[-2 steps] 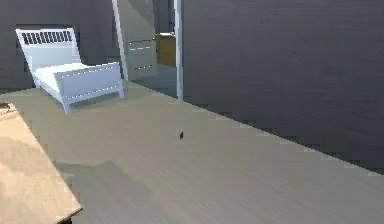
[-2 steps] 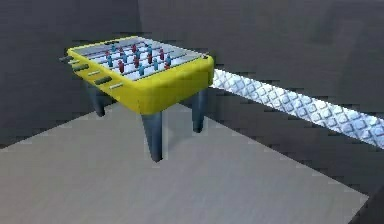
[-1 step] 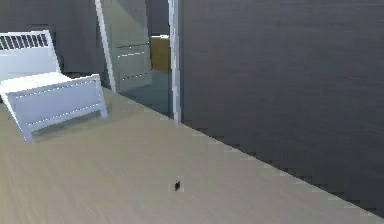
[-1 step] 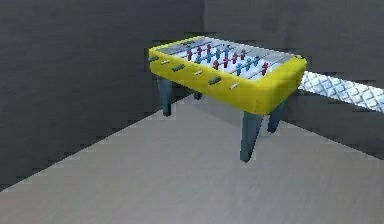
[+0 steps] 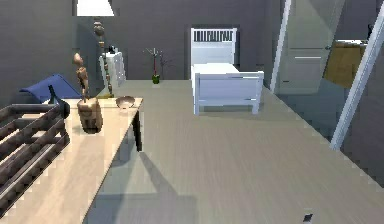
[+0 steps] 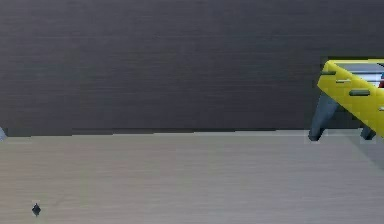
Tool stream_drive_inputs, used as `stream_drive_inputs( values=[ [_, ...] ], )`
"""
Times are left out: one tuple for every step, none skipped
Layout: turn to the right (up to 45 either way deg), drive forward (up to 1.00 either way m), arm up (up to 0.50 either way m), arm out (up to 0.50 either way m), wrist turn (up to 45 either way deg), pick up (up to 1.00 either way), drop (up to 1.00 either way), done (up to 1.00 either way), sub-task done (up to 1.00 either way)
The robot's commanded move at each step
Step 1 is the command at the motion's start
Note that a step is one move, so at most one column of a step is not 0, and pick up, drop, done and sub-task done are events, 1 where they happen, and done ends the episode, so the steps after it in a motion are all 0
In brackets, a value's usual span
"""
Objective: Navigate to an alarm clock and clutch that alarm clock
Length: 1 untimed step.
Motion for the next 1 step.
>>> stream_drive_inputs(
  values=[
    [-3.0, 0.00, 0.00, 0.00, 0.0, 0.00, 0.00, 0.00, 0.00]
  ],
)
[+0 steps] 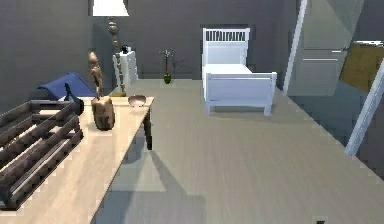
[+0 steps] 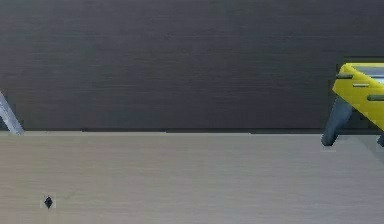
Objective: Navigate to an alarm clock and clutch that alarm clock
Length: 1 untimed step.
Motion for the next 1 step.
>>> stream_drive_inputs(
  values=[
    [0.0, 1.00, 0.00, 0.00, 0.0, 0.00, 0.00, 0.00, 0.00]
  ],
)
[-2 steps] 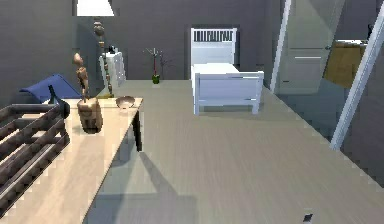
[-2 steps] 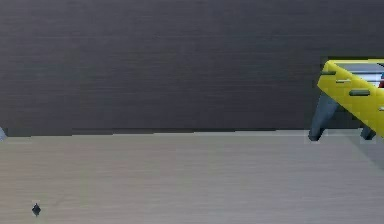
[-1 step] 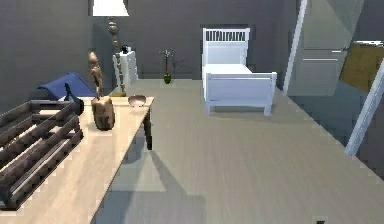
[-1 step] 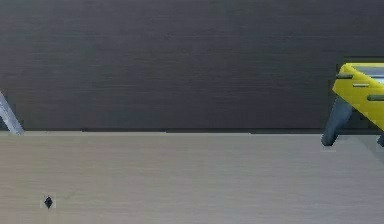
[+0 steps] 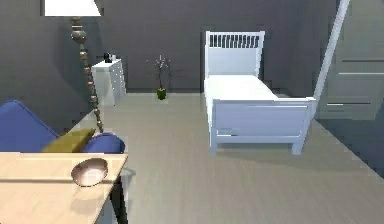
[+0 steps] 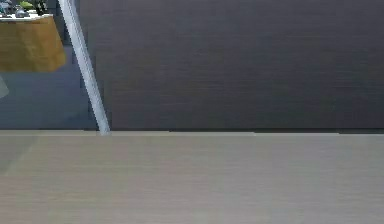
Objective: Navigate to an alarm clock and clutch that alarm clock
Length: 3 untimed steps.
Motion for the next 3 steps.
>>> stream_drive_inputs(
  values=[
    [0.0, 1.00, 0.00, 0.00, 0.0, 0.00, 0.00, 0.00, 0.00],
    [-12.0, 0.00, 0.00, 0.00, 0.0, 0.00, 0.00, 0.00, 0.00],
    [0.0, 0.20, 0.00, 0.00, 0.0, 0.00, 0.00, 0.00, 0.00]
  ],
)
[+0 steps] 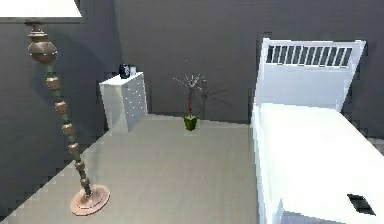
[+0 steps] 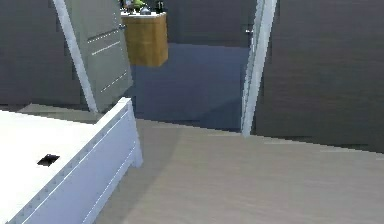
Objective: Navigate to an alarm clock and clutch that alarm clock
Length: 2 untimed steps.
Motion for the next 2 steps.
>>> stream_drive_inputs(
  values=[
    [-6.0, 0.00, 0.00, 0.00, 0.0, 0.00, 0.00, 0.00, 0.00],
    [0.0, 1.00, 0.00, 0.00, 0.0, 0.00, 0.00, 0.00, 0.00]
  ],
)
